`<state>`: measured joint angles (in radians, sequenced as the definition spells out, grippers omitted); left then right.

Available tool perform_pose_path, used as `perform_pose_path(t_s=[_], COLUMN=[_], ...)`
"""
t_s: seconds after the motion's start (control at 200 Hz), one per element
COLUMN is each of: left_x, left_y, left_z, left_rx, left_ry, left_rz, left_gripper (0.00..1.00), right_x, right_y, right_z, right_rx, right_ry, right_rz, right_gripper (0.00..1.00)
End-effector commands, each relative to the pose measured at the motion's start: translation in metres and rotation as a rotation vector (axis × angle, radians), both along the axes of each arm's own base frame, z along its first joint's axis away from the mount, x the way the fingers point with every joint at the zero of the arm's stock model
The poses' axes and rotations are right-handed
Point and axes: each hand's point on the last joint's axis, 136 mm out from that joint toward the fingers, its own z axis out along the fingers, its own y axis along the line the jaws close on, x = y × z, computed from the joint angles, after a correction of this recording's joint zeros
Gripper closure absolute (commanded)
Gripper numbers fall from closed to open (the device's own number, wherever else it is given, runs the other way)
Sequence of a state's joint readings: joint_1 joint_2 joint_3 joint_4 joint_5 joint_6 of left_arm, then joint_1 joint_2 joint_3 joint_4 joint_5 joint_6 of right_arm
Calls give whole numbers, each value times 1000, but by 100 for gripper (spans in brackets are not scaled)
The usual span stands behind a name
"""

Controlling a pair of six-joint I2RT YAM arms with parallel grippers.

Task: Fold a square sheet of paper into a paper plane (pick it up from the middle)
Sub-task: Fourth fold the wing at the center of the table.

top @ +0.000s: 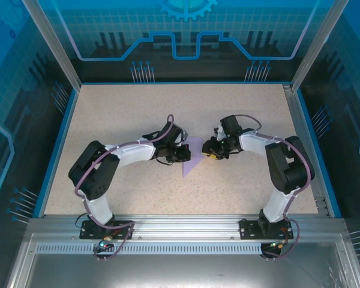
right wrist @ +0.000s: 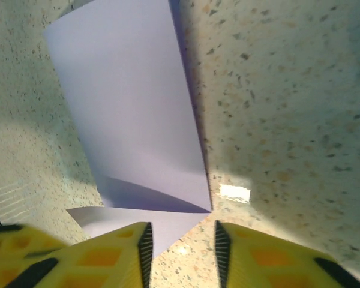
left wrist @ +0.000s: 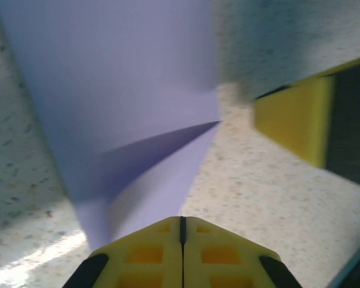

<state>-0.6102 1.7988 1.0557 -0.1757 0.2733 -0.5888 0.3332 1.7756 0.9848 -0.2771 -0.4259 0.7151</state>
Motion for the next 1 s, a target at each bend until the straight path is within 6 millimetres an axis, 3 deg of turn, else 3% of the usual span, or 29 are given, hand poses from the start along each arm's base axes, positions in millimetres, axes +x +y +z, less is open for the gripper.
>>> perform_pose_path(t_s=[0.0,0.5,0.735,0.995], left_x=[8,0,-5,-9], left_y=[4,19,26,28], left_z=[-5,-43,-55,-54], left_rx=[-19,78,117,112], left_ry=[1,85,105,100], left_rz=[33,17,17,16], left_gripper=[94,95,97,98], right_x=[-9,-13,-8,1], right_y=[2,27,32,32], right_z=[-4,-18,-11,6], right_rx=[20,88,125,138], right_ry=[51,103,88,27], right_rz=[-2,36,26,18], right_gripper=[61,62,61,61])
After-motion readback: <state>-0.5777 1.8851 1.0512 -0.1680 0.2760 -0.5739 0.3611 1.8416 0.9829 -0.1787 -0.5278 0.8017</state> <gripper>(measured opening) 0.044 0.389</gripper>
